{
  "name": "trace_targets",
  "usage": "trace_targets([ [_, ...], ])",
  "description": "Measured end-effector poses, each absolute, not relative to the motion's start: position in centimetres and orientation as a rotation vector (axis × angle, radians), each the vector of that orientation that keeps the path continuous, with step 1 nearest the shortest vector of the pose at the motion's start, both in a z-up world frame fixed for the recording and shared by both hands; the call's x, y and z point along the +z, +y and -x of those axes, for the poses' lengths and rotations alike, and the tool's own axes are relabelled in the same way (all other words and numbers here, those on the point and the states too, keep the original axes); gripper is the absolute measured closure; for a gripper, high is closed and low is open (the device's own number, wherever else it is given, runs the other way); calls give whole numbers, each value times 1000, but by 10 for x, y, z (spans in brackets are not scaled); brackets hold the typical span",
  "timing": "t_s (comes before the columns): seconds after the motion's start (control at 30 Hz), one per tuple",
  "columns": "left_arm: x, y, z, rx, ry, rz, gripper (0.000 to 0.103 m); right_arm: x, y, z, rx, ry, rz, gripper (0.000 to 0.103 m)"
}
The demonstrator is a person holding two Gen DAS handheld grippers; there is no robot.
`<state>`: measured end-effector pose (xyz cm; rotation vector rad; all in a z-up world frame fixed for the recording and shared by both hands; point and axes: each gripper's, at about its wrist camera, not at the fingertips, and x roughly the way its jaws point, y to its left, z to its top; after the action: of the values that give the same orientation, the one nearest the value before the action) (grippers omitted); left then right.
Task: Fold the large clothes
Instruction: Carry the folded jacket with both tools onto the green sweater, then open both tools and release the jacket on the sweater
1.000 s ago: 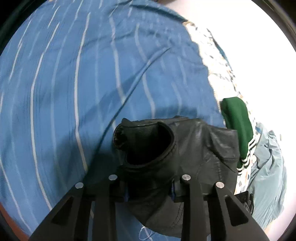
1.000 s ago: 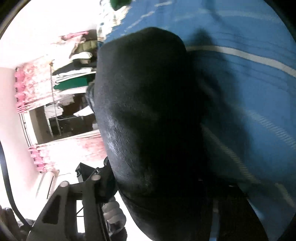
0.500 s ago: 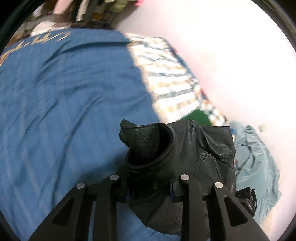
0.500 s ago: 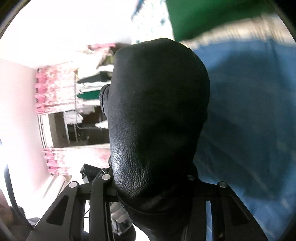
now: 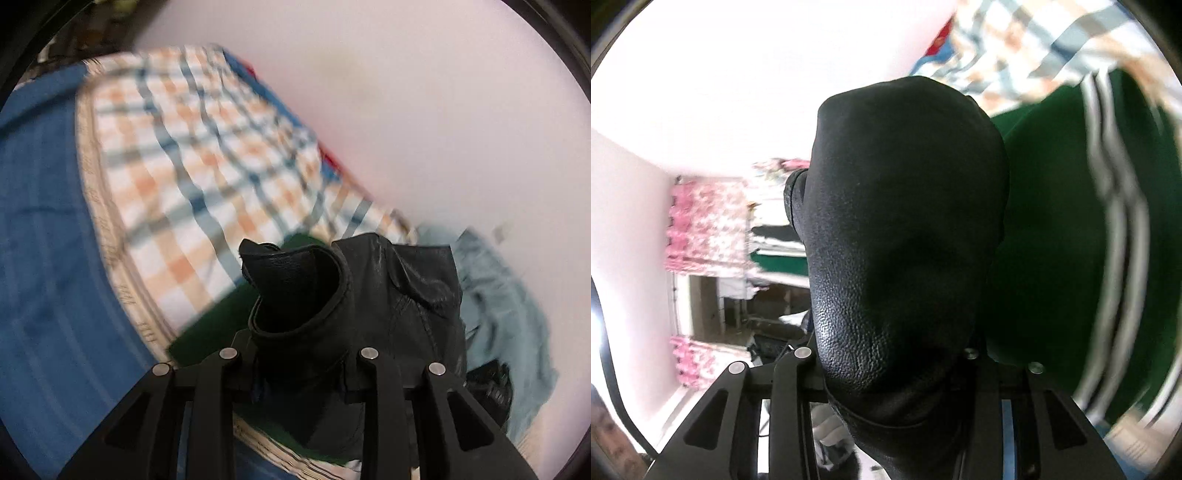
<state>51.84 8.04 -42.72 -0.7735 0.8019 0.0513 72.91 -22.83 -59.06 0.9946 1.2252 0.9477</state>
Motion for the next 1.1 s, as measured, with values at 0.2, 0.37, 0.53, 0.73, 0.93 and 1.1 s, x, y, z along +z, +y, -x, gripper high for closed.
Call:
trace_targets([
  [0.2,-497,47,-554,44,974,625,70,-673,-256,-776,805,1378,-1004,56],
  [0.37,-505,52,-556,41,1011,610,49,-668,-248,-768,704,1404,-915,36],
  [0.53,-499,52,-561,153,1043,442,15,-609,-226,-738,350,1318,-504,18],
  [0.73,-469,29,-551,242,1047,119,4,-565,-185,-677,38,1259,-236,13],
  [0.93,-419,7,-507,230,1016,-37,4,-552,-206,-602,-84,1266,-107,12],
  [1.1,-361,-1,-457,213,1005,-71,3,-491,-194,-539,-134,1206,-74,12],
])
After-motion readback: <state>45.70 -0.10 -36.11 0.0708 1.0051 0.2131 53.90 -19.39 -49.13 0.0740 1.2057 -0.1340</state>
